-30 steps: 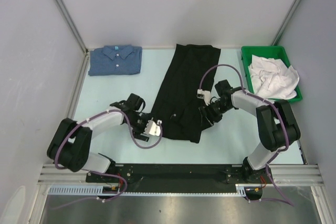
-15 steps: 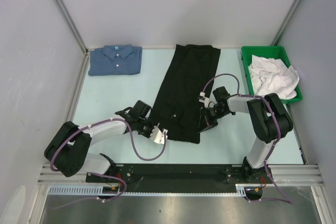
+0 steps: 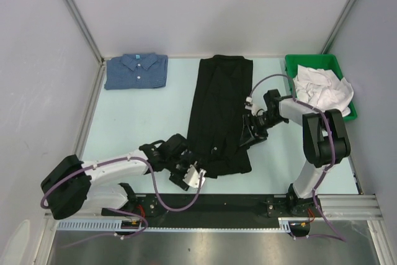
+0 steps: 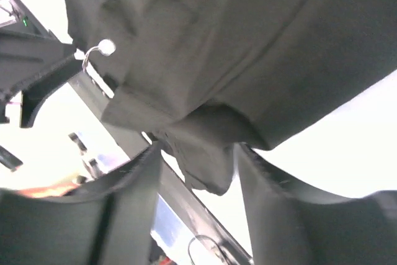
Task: Fold and stack the long sleeve shirts
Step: Fold the shirt
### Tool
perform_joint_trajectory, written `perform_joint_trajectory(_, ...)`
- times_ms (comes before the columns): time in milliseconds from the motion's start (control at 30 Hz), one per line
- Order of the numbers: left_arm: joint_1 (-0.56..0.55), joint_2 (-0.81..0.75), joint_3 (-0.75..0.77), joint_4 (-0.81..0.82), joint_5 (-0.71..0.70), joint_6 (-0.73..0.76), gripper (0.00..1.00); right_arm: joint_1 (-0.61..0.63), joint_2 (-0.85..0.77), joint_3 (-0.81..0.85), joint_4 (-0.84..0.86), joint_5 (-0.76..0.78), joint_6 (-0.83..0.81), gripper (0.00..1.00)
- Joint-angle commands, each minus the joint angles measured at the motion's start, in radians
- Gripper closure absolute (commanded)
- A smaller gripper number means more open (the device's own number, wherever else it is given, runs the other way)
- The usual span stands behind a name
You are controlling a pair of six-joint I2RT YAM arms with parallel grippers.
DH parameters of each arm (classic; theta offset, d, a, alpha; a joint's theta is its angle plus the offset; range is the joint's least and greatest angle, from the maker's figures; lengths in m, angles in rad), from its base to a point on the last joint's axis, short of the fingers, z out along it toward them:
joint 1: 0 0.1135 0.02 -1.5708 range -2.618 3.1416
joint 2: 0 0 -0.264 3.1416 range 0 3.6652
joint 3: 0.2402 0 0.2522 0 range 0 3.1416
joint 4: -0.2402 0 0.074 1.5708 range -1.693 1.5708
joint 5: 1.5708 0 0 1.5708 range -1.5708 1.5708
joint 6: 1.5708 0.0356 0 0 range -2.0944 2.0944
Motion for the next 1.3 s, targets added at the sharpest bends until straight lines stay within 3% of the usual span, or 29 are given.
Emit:
perform_joint_trajectory(0, 0.023, -0.123, 0.026, -0.105, 0.016, -0.12, 0.1, -0.037, -0.091, 0.098, -0.259, 0.041, -0.213, 0.39)
perform_joint_trajectory(100, 0.095, -0.238, 0.091, -0.133, 0.027, -0.184, 0.01, -0.074, -0.221, 0.155, -0.29, 0.114, -0.363, 0.34)
perform_joint_trajectory(167, 0.172, -0.278, 0.13, -0.136, 0.047, -0.217, 0.0, -0.077, -0.321, 0.143, -0.182, 0.171, -0.426, 0.26)
perform_joint_trajectory(200, 0.202, -0.309, 0.154, -0.121, 0.053, -0.267, 0.0, -0.069, -0.422, 0.123, -0.061, 0.167, -0.449, 0.15)
perform_joint_trajectory(267, 0.204, -0.325, 0.153, -0.019, 0.069, -0.33, 0.01, -0.054, -0.507, 0.012, 0.12, 0.154, -0.457, 0.02)
perform_joint_trajectory(300, 0.203, -0.316, 0.145, 0.015, 0.091, -0.373, 0.0, -0.04, -0.548, -0.038, 0.346, 0.17, -0.437, 0.0)
perform_joint_trajectory(367, 0.192, -0.283, 0.151, 0.075, 0.146, -0.351, 0.01, 0.025, -0.608, -0.163, 0.545, 0.231, -0.353, 0.03)
perform_joint_trajectory(433, 0.174, -0.198, 0.217, -0.001, 0.122, -0.332, 0.0, 0.065, -0.601, -0.146, 0.436, 0.137, -0.563, 0.01)
perform_joint_trajectory(467, 0.18, -0.161, 0.249, -0.07, 0.143, -0.261, 0.01, 0.067, -0.589, -0.126, 0.323, 0.072, -0.842, 0.0)
perform_joint_trajectory(500, 0.206, -0.118, 0.303, -0.204, 0.172, -0.222, 0.01, 0.07, -0.578, -0.103, 0.135, 0.011, -0.923, 0.05)
perform_joint_trajectory(567, 0.247, -0.061, 0.314, -0.26, 0.224, -0.185, 0.01, 0.061, -0.575, -0.133, -0.003, -0.029, -1.088, 0.14)
perform_joint_trajectory(600, 0.279, -0.058, 0.288, -0.28, 0.27, -0.169, 0.01, 0.061, -0.592, -0.2, -0.09, -0.042, -1.274, 0.22)
perform_joint_trajectory(700, 0.284, -0.081, 0.203, -0.299, 0.261, -0.053, 0.03, 0.058, -0.728, -0.35, -0.007, -0.048, -1.516, 0.33)
perform_joint_trajectory(733, 0.284, -0.091, 0.178, -0.296, 0.261, -0.036, 0.04, 0.058, -0.762, -0.46, 0.045, -0.047, -1.556, 0.35)
perform_joint_trajectory(833, 0.284, -0.082, 0.141, -0.322, 0.261, 0.004, 0.05, 0.075, -0.804, -0.575, 0.165, -0.076, -1.716, 0.36)
perform_joint_trajectory(933, 0.286, -0.027, 0.155, -0.359, 0.251, -0.01, 0.06, 0.102, -0.719, -0.572, 0.152, -0.108, -1.84, 0.37)
perform_joint_trajectory(1133, 0.299, -0.001, 0.167, -0.376, 0.252, -0.054, 0.06, 0.128, -0.613, -0.604, 0.239, -0.1, -1.94, 0.39)
perform_joint_trajectory(1267, 0.301, -0.01, 0.158, -0.383, 0.251, -0.056, 0.07, 0.164, -0.606, -0.577, 0.158, -0.112, -1.988, 0.52)
